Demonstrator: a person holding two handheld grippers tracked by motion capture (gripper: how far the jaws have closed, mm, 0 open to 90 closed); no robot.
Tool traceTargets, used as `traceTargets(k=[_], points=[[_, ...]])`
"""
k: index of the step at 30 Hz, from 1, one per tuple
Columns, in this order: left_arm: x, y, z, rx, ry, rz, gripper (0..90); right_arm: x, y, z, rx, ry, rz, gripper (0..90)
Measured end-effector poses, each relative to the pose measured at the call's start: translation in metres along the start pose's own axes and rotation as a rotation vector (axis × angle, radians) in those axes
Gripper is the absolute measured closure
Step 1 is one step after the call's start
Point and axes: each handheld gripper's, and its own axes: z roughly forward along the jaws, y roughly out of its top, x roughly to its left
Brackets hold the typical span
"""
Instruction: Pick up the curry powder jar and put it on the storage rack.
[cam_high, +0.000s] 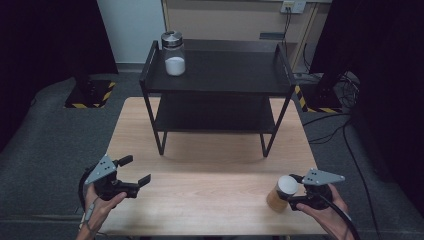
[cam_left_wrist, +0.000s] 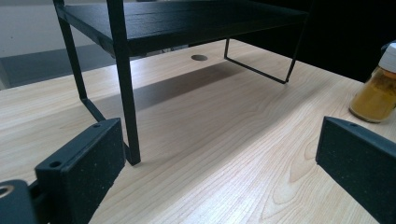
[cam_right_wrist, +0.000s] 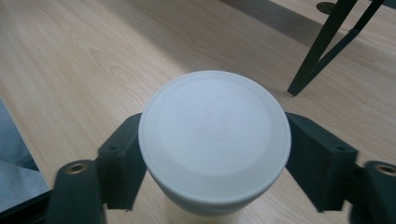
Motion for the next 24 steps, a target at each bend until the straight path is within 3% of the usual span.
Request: traceTargets(k=[1, 13, 21, 24], points=[[0.0, 0.0, 0.0, -0.001, 0.0, 0.0, 0.2, -0.001, -0.001, 0.0, -0.007, 0.01, 0.001, 33.8], [0.0, 0.0, 0.0, 0.0, -0.001, 0.0, 0.2, 0.0, 0.006, -0.001, 0.011, 0.004, 0.003, 34.1], [0.0, 0.0, 0.0, 0.0, -0.002, 0.0, 0.2, -0.007, 0.021, -0.006, 0.007, 0.036, -0.021, 34.1], [0.002, -0.001, 0.0, -0.005, -0.007, -0.01, 0.2, -0.012, 0.039, -0.012, 0.0, 0.058, -0.054, 34.1]])
